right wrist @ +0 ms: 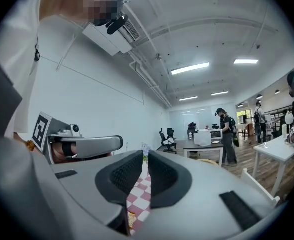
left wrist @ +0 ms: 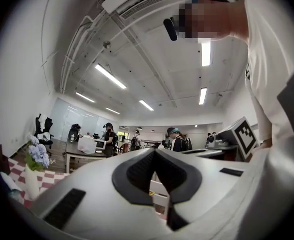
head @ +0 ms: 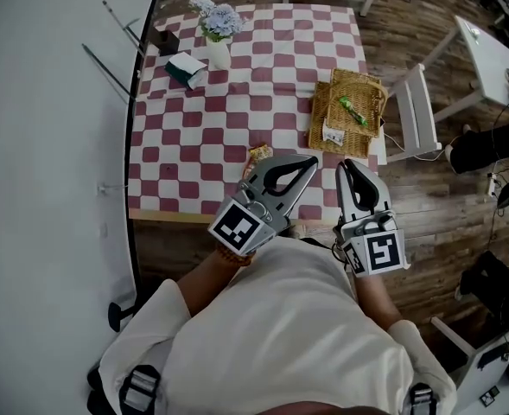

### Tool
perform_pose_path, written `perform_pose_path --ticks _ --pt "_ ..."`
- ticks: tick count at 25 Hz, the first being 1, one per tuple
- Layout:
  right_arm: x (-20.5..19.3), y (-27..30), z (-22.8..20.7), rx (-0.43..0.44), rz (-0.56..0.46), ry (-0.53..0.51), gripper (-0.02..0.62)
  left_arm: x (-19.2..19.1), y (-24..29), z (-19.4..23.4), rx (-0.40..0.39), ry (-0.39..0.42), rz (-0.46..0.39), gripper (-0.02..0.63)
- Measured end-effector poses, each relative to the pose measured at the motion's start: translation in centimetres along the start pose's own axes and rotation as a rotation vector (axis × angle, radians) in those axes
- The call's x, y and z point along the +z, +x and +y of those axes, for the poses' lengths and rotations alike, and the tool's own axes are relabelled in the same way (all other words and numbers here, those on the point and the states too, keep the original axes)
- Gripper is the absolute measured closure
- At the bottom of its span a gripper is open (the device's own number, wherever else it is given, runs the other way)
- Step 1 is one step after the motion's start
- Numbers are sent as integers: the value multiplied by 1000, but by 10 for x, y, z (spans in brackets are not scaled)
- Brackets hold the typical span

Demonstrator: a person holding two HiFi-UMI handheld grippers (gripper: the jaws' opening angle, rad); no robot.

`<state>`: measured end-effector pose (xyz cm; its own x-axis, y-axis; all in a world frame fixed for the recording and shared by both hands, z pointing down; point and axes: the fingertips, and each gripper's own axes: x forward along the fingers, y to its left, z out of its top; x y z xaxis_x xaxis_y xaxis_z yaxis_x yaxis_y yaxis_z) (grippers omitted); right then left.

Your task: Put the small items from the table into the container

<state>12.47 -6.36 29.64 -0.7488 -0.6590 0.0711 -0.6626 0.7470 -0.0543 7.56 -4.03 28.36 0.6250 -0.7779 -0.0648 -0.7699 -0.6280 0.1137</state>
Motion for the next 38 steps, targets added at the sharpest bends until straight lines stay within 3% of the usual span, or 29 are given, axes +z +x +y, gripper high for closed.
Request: perform_pose_path --ticks 4,10,21,25,28,33,38 --pt "0 2 -2 4 10 -3 548 3 2 3 -1 -32 -23 580" --pt "-4 11 4 43 29 3 548 8 -7 16 52 1 -52 580" --pt "-13 54 82 294 45 -4 548 4 -87 47 284 1 -18 580" --pt "-19 62 103 353 61 -3 548 4 -107 55 337 4 -44 580" --pt "-24 65 107 366 78 -4 548 -4 -111 56 342 -26 -11 580" --pt "-45 77 109 373 129 -2 531 -16 -111 73 354 6 -31 580" --pt "-86 101 110 369 213 -17 526 -57 -114 100 360 -63 86 580"
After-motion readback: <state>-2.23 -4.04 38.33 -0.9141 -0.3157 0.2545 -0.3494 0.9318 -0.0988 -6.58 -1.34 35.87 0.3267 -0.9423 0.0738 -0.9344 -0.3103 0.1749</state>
